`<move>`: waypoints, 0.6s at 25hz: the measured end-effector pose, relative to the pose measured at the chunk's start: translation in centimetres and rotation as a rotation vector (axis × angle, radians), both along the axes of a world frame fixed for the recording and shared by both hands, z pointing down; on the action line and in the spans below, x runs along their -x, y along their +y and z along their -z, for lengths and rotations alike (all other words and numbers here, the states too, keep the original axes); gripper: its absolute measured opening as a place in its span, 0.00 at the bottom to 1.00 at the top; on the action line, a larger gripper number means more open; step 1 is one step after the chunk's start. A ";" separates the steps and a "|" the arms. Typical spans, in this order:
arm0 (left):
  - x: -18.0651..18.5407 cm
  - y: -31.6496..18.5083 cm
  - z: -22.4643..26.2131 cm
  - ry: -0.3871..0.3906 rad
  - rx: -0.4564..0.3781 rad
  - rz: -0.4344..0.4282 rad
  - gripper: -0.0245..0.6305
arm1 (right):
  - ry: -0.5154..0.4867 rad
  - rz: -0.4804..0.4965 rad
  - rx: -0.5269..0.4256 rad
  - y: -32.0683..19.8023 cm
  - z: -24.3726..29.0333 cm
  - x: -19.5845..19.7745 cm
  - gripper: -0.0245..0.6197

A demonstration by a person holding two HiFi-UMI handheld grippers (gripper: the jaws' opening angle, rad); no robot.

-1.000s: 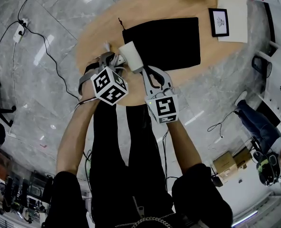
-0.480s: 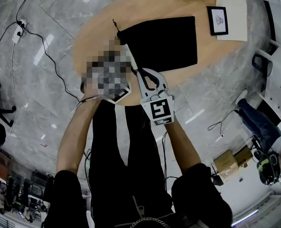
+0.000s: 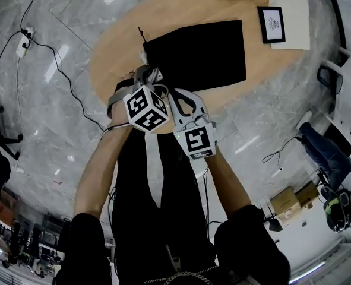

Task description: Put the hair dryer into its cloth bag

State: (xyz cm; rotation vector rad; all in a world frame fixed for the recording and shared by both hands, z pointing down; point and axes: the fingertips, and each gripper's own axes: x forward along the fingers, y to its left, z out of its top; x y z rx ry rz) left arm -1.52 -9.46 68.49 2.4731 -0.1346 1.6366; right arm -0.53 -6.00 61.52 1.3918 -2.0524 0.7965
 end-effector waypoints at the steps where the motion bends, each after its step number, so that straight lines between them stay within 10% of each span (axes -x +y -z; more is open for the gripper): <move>1: -0.1 0.0 -0.1 0.002 -0.001 0.001 0.36 | -0.004 -0.002 0.001 0.0 -0.1 0.0 0.08; 15: -1.1 0.6 -1.7 0.053 -0.029 0.037 0.36 | -0.025 0.030 0.057 0.9 -1.7 0.5 0.08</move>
